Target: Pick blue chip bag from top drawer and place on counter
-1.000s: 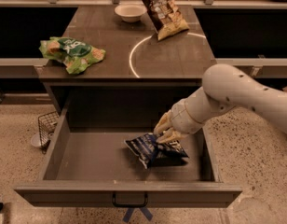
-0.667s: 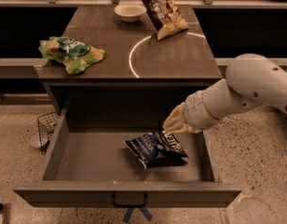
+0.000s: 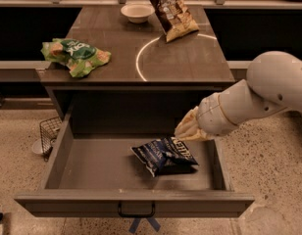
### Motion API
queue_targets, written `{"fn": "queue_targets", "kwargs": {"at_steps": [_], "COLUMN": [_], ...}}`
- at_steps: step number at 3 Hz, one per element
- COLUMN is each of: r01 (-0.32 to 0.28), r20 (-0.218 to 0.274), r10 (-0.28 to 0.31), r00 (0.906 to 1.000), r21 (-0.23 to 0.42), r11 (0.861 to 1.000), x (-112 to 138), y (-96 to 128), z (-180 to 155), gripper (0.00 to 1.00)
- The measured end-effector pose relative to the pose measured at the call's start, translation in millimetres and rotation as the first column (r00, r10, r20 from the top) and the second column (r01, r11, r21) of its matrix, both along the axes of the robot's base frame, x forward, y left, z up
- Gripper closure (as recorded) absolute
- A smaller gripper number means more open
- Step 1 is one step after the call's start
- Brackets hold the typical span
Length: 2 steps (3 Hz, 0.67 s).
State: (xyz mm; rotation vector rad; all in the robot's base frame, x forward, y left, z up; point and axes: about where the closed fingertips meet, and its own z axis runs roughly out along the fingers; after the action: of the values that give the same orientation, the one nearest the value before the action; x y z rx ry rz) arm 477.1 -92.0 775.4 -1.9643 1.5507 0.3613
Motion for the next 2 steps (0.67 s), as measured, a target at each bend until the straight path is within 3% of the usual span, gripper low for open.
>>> {"fn": "queue_targets", "kwargs": {"at_steps": [1, 2], "r01": [0.051, 0.082], "r20": [-0.032, -0.036], "r10": [-0.052, -0.085], "r00": [0.9981, 0.9958], "r21": [-0.034, -0.077], "r11": [0.998, 0.994], "x": [-4.5, 5.7], "y": [3.5, -5.7], "z": [-31.7, -63.0], "gripper": [0.4, 0.09]}}
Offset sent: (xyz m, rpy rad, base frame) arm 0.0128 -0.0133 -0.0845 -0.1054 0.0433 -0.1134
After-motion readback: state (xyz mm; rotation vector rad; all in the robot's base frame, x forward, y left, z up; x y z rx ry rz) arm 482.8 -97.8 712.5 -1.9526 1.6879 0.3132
